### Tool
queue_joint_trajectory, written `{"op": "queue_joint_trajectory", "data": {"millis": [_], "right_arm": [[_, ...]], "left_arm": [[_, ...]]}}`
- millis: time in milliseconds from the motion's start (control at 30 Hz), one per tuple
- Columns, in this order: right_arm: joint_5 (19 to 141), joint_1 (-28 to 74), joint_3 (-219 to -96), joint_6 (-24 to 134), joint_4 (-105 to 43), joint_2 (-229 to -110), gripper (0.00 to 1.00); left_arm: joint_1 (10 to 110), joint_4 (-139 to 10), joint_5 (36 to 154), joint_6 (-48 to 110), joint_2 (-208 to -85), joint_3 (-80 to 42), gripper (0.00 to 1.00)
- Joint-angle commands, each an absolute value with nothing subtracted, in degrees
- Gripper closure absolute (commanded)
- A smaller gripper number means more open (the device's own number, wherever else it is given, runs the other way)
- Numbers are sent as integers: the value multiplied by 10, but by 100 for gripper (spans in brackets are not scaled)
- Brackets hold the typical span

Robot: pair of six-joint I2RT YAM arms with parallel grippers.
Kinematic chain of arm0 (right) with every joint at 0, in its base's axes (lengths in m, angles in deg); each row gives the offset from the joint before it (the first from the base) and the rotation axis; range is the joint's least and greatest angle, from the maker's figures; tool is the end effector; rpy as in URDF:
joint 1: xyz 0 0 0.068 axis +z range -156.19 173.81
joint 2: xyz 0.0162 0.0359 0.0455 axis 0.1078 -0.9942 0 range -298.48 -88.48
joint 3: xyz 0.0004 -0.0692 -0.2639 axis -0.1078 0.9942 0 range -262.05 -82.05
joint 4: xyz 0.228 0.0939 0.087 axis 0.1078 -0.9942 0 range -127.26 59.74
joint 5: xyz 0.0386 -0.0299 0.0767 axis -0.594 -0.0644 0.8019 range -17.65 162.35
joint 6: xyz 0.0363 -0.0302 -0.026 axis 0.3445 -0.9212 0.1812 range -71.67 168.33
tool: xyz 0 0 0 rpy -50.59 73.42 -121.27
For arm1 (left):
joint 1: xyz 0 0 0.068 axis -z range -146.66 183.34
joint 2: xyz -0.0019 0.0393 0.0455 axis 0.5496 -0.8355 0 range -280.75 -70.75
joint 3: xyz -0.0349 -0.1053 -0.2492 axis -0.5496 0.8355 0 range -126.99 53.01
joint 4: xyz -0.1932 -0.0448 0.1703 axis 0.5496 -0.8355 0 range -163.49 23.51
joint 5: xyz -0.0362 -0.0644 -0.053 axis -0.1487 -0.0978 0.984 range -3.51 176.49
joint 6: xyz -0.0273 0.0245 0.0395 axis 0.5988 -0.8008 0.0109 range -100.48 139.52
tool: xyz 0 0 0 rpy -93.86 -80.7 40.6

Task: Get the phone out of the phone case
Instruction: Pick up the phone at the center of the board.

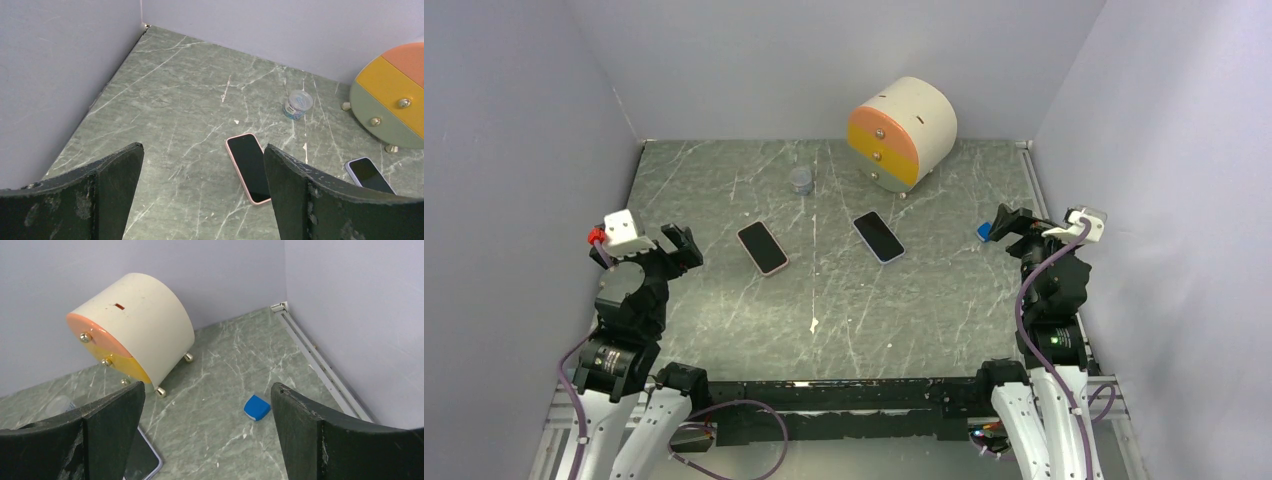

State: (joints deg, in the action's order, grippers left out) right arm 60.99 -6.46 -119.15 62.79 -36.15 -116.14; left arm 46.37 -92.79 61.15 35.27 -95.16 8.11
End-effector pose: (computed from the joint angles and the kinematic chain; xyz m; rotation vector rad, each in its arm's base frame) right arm 0.1268 -0.0076 0.3422 0.3501 1.4691 0.0492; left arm 0.0947 -0.0064 0.3538 -0.3695 1.6208 -0.0111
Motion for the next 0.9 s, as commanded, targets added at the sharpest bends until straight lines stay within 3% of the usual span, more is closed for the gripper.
{"op": "queue_joint_trajectory", "data": {"millis": [0, 300, 567, 867], "right_arm": [[625, -64, -1201, 625, -335, -1165, 1], [743, -64, -1188, 627, -271, -1202, 1], [833, -39, -1226, 619, -279, -1355, 1], [827, 54, -1317, 561, -385, -1530, 1]], "left_arm": [[458, -907, 614, 348, -950, 79, 5], [450, -939, 659, 366, -969, 57, 5], [450, -961, 685, 358, -984, 42, 5], [449, -954, 692, 343, -977, 61, 5]]}}
